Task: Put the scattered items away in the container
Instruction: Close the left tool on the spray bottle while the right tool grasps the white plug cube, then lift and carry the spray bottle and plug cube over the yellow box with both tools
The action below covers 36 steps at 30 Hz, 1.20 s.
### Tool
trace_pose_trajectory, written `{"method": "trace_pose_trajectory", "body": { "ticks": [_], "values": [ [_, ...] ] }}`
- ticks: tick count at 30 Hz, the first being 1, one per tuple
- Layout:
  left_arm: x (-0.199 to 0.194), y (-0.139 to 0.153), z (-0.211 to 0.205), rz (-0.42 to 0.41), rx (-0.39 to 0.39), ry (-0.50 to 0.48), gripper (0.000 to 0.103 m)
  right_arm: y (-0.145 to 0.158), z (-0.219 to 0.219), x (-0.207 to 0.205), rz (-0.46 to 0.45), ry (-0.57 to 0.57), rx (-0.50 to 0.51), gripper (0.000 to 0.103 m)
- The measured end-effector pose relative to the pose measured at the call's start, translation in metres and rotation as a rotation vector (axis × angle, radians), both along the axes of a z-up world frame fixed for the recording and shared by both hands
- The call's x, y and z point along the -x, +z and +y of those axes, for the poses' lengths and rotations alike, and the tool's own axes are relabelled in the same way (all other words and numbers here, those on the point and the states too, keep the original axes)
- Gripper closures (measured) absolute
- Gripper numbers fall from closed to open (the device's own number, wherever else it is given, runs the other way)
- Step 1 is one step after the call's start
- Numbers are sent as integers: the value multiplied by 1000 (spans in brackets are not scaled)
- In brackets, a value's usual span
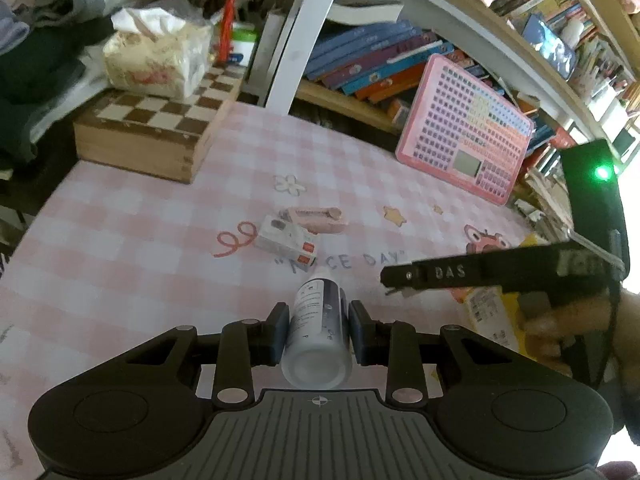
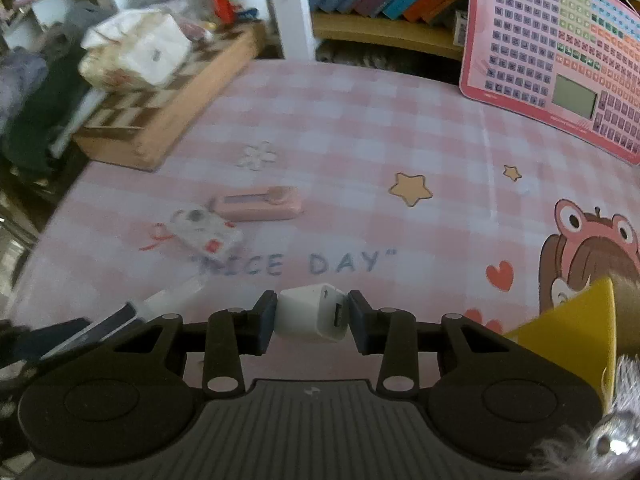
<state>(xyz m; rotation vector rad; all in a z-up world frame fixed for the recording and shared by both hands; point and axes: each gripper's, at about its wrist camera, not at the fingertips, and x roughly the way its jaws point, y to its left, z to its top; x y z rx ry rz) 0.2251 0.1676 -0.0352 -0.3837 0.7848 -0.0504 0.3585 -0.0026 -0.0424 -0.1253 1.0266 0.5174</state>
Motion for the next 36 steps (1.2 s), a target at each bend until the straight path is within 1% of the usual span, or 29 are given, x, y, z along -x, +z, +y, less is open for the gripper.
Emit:
{"method": "trace_pose_trajectory", "body": {
  "ticks": [7, 13, 20, 29, 36],
  "values": [
    [20, 22, 4, -51, 36, 13, 73, 25, -11, 34, -3, 16, -92, 67],
    [40, 34, 3, -82, 24, 15, 73, 37, -17, 58, -13, 19, -124, 67],
    [71, 47, 5, -116, 37, 9, 73, 50, -17, 96, -28, 36, -142, 67],
    [115, 68, 6, -181, 35, -31, 73, 71, -25, 151, -71, 25, -168, 67],
    [141, 74, 3, -213, 63, -90, 73, 83, -43, 195, -105, -23, -179, 67]
  ]
}}
